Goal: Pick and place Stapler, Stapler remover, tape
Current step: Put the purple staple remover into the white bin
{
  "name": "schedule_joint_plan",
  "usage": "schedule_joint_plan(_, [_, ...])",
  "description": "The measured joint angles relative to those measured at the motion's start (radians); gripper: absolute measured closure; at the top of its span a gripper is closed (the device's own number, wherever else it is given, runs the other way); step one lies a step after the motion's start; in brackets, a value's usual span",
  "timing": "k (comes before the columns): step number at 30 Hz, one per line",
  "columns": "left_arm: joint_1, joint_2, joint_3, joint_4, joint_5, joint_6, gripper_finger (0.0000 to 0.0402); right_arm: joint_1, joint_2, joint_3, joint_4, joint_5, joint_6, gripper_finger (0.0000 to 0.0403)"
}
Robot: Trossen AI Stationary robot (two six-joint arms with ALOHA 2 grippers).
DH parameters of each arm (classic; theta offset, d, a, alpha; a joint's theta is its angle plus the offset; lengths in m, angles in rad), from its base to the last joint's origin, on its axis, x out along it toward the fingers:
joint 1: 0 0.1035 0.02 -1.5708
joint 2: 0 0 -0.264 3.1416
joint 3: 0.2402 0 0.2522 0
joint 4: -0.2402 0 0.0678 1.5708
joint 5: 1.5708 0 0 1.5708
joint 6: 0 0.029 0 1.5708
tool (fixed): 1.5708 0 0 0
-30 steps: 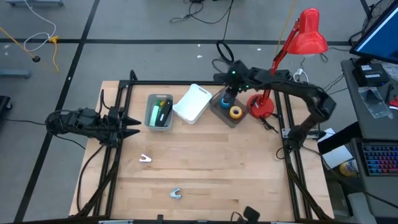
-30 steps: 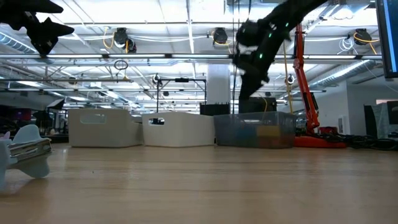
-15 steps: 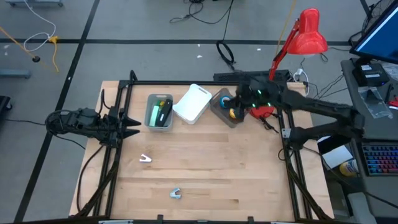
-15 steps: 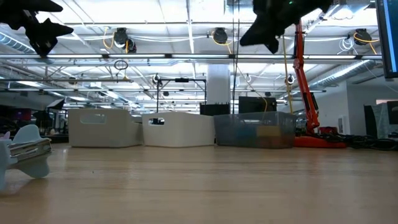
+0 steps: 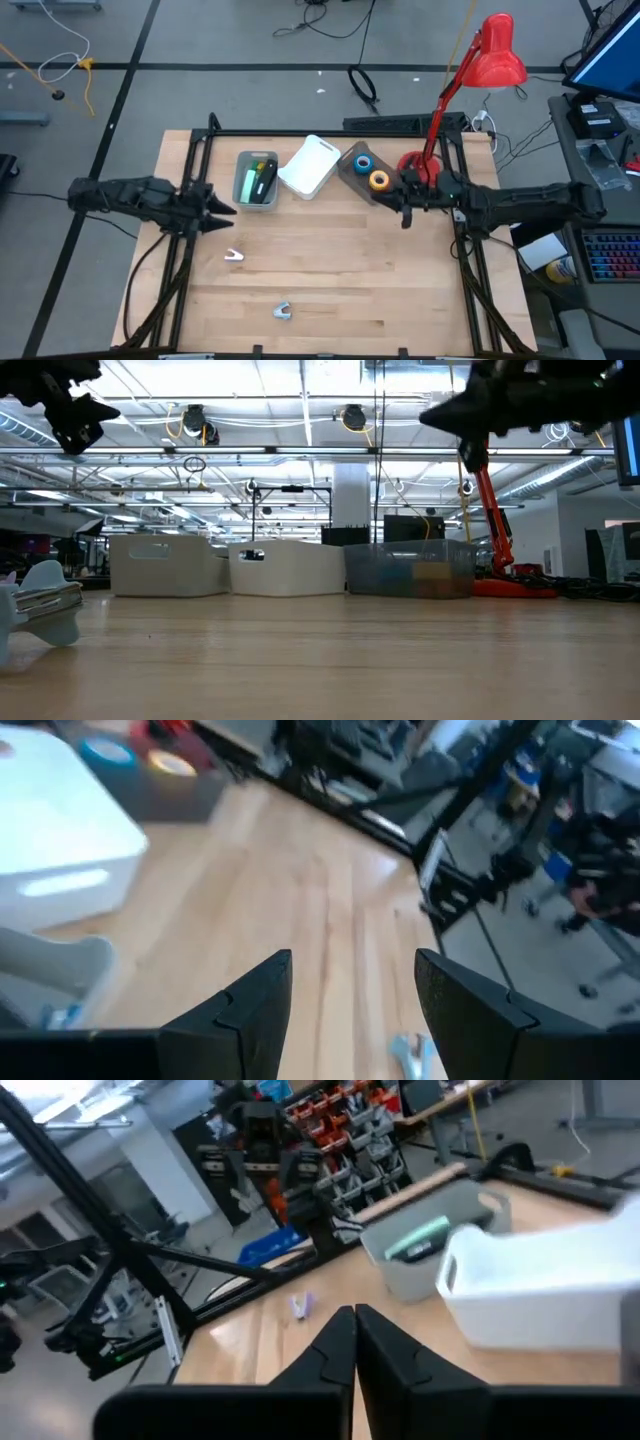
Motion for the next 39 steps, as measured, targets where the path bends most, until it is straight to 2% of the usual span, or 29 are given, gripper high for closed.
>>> schedule_joint_plan(3, [-0.001,0.113,0.015,0.023,0.049,-0.021,0.0188,0.017,-0.037,-0.085,0.028,0.04,0.043,0.0401])
schedule_joint_plan(10, [-0.001,0.361,0.123,0.021,0.11,-0.038,0.0188,0.022,-0.123,-0.226,0.028,0.042,0.118,0.0401])
schedule_joint_plan(19, [-0.021,0.651,0.399,-0.263,0.103,-0.093,0.0188,0.022,-0.28,-0.256,0.082,0.011,0.045,0.0402])
schedule_joint_plan(24, [-0.049,0.784,0.501,-0.402,0.1,-0.174,0.0188,0.022,-0.365,-0.256,0.068,0.011,0.002,0.0402])
schedule_joint_plan(28, [-0.072,0.874,0.536,-0.527,0.107,-0.287,0.0188,0.022,-0.402,-0.256,0.065,0.011,-0.024,0.0402])
schedule_joint_plan(34, [-0.08,0.971,0.536,-0.734,0.19,-0.516,0.0188,0.022,-0.414,-0.256,0.063,0.011,-0.045,0.0402])
schedule_joint_plan(39, [-0.09,1.01,0.536,-0.742,0.199,-0.538,0.0188,0.022,-0.414,-0.257,0.056,0.011,-0.046,0.0402])
